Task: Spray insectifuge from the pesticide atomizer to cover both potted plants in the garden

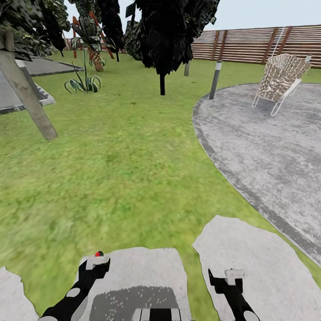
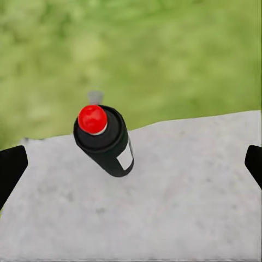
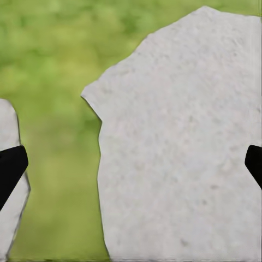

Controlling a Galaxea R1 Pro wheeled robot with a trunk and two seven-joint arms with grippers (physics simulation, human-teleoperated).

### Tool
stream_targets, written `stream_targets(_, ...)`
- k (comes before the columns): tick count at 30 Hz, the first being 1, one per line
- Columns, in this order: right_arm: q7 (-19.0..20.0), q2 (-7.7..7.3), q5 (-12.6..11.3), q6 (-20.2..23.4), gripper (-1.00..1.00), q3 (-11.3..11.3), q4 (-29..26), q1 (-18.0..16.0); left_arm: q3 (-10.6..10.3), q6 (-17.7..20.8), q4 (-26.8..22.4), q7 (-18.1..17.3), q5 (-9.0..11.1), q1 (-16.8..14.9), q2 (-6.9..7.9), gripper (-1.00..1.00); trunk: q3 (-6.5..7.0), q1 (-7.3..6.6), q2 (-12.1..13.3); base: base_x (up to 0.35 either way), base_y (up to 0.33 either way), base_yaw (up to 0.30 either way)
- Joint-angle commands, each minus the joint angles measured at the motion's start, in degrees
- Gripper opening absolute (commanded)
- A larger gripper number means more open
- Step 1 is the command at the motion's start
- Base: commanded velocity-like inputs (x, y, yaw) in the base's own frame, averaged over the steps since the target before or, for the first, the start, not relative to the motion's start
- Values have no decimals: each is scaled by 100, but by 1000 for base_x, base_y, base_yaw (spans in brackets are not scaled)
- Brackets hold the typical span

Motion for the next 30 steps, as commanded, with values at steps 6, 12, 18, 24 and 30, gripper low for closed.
stream_targets(6,-3,-3,0,-17,100,2,3,-1,16,-18,5,-8,3,-3,-3,100,-193,14,-10,0,0,0)
stream_targets(12,-3,-1,0,-24,100,0,3,0,16,-21,5,-8,3,-3,-1,100,-380,29,-18,0,0,0)
stream_targets(18,-3,-3,0,-26,100,-2,3,0,16,-26,5,-8,3,-3,1,100,-568,45,-26,0,0,0)
stream_targets(24,-3,-3,0,-18,100,-1,3,-1,16,-44,5,-8,12,-3,0,100,-734,58,-32,0,0,0)
stream_targets(30,-3,-1,0,-17,100,-5,3,0,16,-67,5,-8,-5,-3,-6,100,-766,58,-32,0,0,0)
